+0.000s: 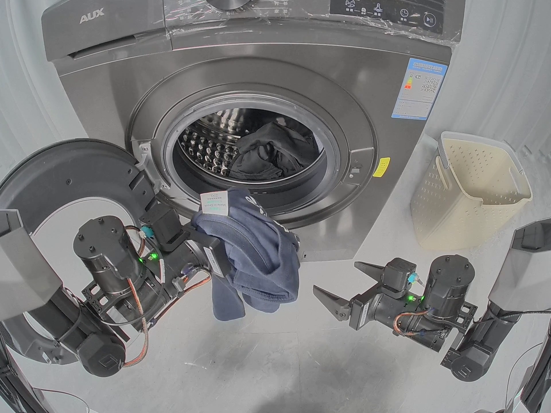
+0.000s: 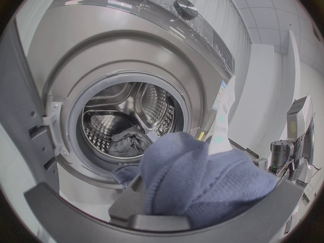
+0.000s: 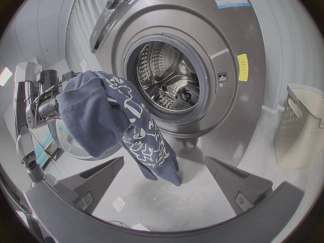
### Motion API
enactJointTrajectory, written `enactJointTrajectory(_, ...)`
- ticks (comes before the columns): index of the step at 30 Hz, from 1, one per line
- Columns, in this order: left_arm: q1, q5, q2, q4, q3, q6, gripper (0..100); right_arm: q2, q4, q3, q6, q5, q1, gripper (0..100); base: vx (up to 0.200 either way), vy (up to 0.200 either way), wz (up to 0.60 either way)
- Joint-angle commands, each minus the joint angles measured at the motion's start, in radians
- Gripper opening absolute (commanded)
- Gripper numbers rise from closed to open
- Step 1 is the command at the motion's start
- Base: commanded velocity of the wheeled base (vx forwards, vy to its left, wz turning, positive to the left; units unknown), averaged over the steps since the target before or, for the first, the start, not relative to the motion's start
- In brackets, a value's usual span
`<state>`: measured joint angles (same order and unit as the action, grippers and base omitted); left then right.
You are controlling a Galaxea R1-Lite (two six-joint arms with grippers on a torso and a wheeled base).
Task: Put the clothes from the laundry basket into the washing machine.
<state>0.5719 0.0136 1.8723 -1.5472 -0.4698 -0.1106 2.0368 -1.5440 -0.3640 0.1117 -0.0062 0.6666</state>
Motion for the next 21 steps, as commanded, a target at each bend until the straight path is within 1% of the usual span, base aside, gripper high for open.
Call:
enactJointTrajectory(1,0.006,0.002,0.004,-0.001,-0.001,0.0,0,0.003,-0.001,0.002,0.002,0.0,0.002,100,0.2,0.0,0.0)
enactJointTrajectory(10,0.006,0.002,0.022,-0.001,-0.004,0.0,0,0.002,-0.001,0.007,0.002,0.0,0.008,100,0.2,0.0,0.0)
enactJointTrajectory(15,0.013,0.002,0.031,-0.002,-0.006,0.0,0,-0.001,-0.001,0.008,0.002,0.0,0.01,100,0.0,0.0,0.0)
enactJointTrajectory(19,0.014,0.011,0.053,-0.002,-0.013,0.005,0,-0.006,-0.001,0.007,0.002,-0.001,0.011,100,0.0,0.0,0.0)
enactJointTrajectory(20,0.034,0.019,0.077,-0.002,-0.02,0.012,0,-0.013,-0.001,0.007,0.003,-0.005,0.022,100,0.0,0.0,0.0)
enactJointTrajectory(21,0.043,0.031,0.096,-0.002,-0.032,0.012,0,-0.017,0.001,0.002,0.003,-0.005,0.025,100,0.0,0.0,0.0)
